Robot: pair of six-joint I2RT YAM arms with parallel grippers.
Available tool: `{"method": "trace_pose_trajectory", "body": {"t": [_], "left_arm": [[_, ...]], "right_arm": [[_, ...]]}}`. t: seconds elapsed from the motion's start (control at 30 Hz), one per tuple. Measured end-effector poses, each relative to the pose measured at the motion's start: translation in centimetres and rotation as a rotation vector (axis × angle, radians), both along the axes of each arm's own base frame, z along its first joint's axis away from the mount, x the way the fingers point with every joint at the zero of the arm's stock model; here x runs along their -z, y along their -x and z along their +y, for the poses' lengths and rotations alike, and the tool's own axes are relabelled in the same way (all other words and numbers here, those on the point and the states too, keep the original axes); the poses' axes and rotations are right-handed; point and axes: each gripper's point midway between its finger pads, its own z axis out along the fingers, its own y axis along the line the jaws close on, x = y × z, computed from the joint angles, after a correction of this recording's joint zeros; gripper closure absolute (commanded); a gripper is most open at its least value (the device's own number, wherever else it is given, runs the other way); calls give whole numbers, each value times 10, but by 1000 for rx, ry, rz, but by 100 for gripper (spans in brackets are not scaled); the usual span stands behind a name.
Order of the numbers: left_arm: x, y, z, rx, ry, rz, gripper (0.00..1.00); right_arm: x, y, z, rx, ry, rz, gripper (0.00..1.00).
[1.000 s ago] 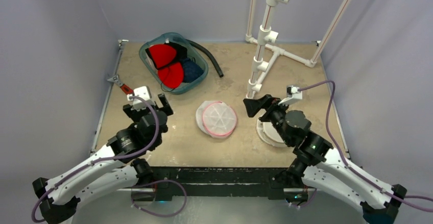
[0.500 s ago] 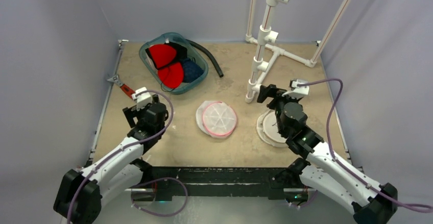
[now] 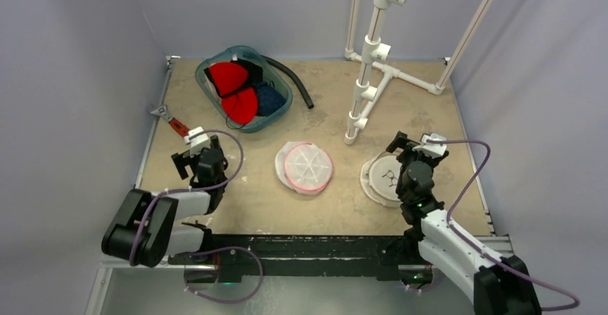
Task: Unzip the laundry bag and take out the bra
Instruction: Reset both arms
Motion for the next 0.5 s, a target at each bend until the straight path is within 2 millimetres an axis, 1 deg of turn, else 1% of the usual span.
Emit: {"method": "trace_pose_trajectory", "body": {"t": [0.07,0.13,0.2,0.23,0.3,0.37,0.43,0.5], "left_arm": [[5,-9,-7,53,-11,13,2],[7,-18,-13,101,-19,14,2],[5,-25,-18,138,-24,-4,2],[3,-29,-21,153,-29,-12,2],[1,-37,-24,179,-33,-29,1],[1,-44,-27,187,-33,-44,1],[3,-50,-27,183,-31,-51,1],[7,-54,-29,198,-30,-48,1]], "right_arm": [[21,1,-10,24,26,23,2],[40,1,-15,27,52,49,2],[55,-1,-17,16,80,70,2],[62,-6,-16,-3,100,84,2],[65,-14,-13,-43,130,87,2],[64,-25,-8,-86,157,73,2],[61,-36,-4,-121,178,56,2],[64,-44,-4,-131,184,57,2]]}}
